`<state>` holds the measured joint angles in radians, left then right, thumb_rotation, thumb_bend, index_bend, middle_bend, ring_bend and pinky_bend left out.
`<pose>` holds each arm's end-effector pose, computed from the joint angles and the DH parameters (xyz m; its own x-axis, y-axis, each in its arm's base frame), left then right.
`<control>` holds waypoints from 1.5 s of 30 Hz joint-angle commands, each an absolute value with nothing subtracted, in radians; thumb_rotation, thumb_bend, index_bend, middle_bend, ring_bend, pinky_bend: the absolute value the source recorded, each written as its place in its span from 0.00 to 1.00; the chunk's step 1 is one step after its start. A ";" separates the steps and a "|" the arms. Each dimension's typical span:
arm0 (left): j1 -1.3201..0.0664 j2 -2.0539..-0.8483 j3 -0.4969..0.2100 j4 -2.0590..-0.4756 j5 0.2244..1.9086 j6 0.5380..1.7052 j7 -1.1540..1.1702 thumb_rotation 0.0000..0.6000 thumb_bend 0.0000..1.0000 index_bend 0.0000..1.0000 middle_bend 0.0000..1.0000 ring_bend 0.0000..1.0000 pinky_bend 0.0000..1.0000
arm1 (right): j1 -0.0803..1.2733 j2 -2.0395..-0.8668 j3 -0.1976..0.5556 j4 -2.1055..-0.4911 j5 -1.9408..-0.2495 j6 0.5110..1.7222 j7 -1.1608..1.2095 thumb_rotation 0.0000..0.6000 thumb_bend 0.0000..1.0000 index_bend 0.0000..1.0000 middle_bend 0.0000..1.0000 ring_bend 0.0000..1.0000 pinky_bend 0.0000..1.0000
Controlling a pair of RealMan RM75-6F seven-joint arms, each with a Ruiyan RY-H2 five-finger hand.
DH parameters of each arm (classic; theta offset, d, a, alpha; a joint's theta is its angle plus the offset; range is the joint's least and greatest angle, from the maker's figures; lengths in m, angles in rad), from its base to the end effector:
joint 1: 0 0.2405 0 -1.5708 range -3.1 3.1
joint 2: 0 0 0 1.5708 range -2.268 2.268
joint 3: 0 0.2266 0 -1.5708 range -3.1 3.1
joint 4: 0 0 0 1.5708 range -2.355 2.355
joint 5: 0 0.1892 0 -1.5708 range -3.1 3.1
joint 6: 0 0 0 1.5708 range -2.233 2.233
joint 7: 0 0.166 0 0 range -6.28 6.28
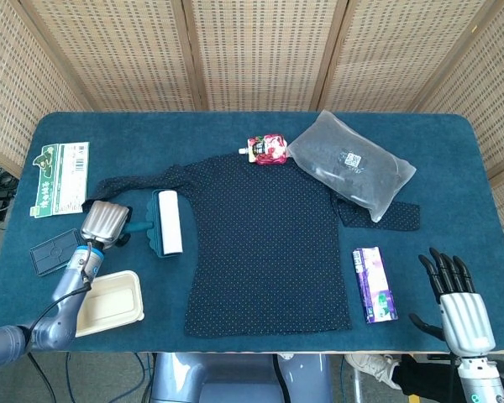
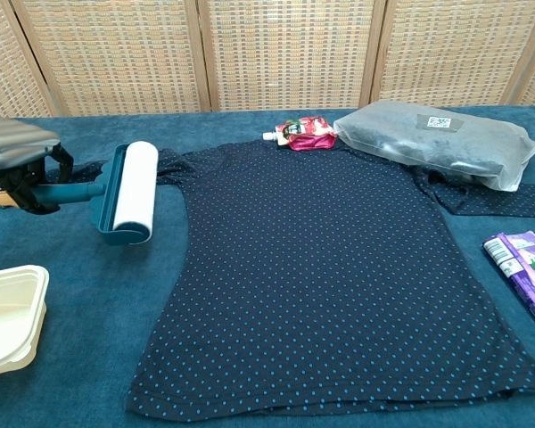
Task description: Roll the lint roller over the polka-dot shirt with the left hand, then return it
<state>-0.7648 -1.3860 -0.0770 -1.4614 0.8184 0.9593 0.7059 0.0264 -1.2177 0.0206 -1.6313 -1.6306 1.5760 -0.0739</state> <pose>-0.2002 0.3583 0.0451 0.7530 0.2667 0.6015 0.6552 -0.2201 -0.7227 -0.2517 -0.1762 0.1389 0.3569 0.0396 0.9333 -0.9296 -0.0835 0.3590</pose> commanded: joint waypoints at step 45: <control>-1.430 -1.635 0.026 -1.253 0.013 0.758 1.195 1.00 0.57 0.89 0.90 0.72 0.66 | 0.052 -1.219 0.072 -1.545 -1.489 1.493 0.009 1.00 0.09 0.00 0.00 0.00 0.00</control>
<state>-1.4121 -1.6184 0.0262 -1.2603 0.0324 0.7450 1.1790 0.0514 -1.2197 0.0732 -1.5442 -1.4878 1.4937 0.0065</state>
